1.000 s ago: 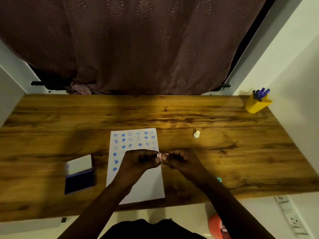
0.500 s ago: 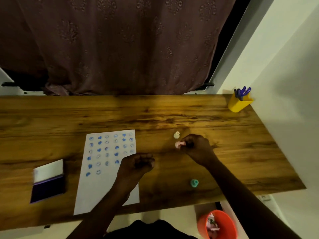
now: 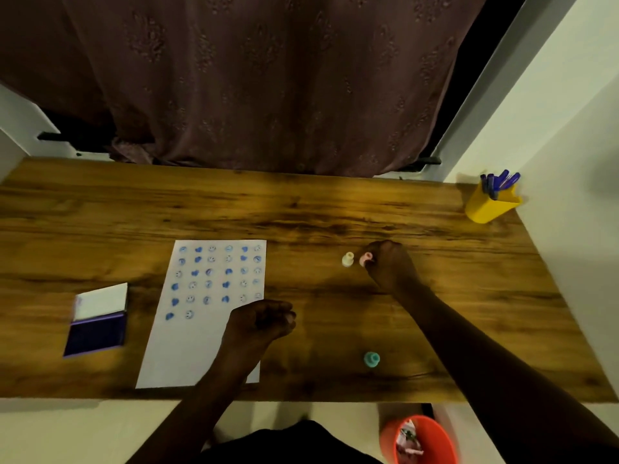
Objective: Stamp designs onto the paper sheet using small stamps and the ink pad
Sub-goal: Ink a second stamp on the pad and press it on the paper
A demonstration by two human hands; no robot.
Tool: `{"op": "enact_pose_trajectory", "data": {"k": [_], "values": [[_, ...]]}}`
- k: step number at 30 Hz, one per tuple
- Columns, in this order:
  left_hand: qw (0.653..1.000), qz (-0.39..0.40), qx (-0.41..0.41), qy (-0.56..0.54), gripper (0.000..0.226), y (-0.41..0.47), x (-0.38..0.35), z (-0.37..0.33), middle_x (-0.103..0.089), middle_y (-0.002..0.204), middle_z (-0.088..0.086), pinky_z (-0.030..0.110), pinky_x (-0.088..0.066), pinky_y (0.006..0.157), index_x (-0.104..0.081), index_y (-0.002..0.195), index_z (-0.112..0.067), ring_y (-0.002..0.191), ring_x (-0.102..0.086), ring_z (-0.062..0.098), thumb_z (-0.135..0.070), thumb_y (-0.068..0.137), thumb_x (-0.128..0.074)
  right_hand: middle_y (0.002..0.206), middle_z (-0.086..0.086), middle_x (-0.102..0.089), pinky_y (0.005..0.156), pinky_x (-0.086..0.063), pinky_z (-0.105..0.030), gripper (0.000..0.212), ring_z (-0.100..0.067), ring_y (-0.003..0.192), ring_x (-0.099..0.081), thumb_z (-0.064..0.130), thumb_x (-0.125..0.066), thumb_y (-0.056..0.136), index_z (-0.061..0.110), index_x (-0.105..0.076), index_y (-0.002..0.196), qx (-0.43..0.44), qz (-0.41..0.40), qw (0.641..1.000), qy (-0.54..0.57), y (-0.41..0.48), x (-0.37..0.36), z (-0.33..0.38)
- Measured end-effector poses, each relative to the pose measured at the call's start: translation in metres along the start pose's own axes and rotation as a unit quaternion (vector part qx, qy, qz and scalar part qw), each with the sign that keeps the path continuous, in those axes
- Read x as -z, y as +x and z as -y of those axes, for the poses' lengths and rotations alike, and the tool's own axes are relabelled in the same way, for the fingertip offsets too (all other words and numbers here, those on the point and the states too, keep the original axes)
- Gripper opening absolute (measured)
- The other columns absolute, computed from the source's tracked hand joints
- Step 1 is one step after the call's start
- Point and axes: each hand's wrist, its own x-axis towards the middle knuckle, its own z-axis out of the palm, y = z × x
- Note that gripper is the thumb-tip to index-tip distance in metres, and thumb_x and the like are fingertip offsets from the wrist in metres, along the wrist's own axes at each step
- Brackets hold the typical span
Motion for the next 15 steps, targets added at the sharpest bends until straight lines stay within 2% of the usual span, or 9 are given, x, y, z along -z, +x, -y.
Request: {"op": "enact_pose_trajectory", "data": {"k": [4, 9, 12, 15], "values": [[1.0, -0.009, -0.003, -0.002, 0.023, 0.001, -0.003, -0.001, -0.082, 0.099, 0.013, 0.055, -0.058, 0.098, -0.081, 0.099, -0.012, 0.101, -0.077, 0.031, 0.004, 0.082, -0.079, 0.109, -0.005, -0.077, 0.073, -0.05, -0.024, 0.021, -0.023, 0.097, -0.072, 0.023, -0.063, 0.094, 0.02, -0.077, 0.109, -0.016, 0.005, 1.0, 0.0, 0.001, -0.006, -0.003], [1.0, -0.004, -0.003, 0.001, 0.021, 0.002, -0.008, -0.002, -0.081, 0.101, 0.016, 0.054, -0.059, 0.098, -0.08, 0.102, -0.007, 0.105, -0.076, 0.035, 0.003, 0.084, -0.078, 0.108, -0.007, -0.076, 0.078, -0.056, -0.032, 0.022, -0.026, 0.097, -0.071, 0.027, -0.062, 0.096, 0.021, -0.074, 0.113, -0.001, 0.002, 1.0, -0.013, -0.004, -0.002, -0.002], [1.0, 0.006, -0.003, 0.021, 0.021, 0.003, -0.011, -0.003, -0.082, 0.1, 0.01, 0.053, -0.059, 0.098, -0.082, 0.098, -0.017, 0.103, -0.077, 0.03, -0.002, 0.083, -0.081, 0.118, -0.009, -0.072, 0.087, -0.058, -0.036, 0.041, -0.029, 0.107, -0.069, 0.024, -0.073, 0.088, 0.018, -0.067, 0.128, -0.009, -0.02, 1.0, 0.008, -0.019, 0.009, -0.002], [0.999, 0.022, -0.001, 0.04, 0.025, 0.005, -0.013, 0.0, -0.083, 0.099, 0.007, 0.056, -0.057, 0.1, -0.084, 0.092, -0.027, 0.103, -0.077, 0.028, -0.005, 0.082, -0.083, 0.114, -0.004, -0.074, 0.084, -0.059, -0.033, 0.045, -0.021, 0.101, -0.072, 0.026, -0.078, 0.084, 0.018, -0.067, 0.127, -0.039, -0.009, 0.998, 0.044, -0.049, 0.018, -0.003]]}}
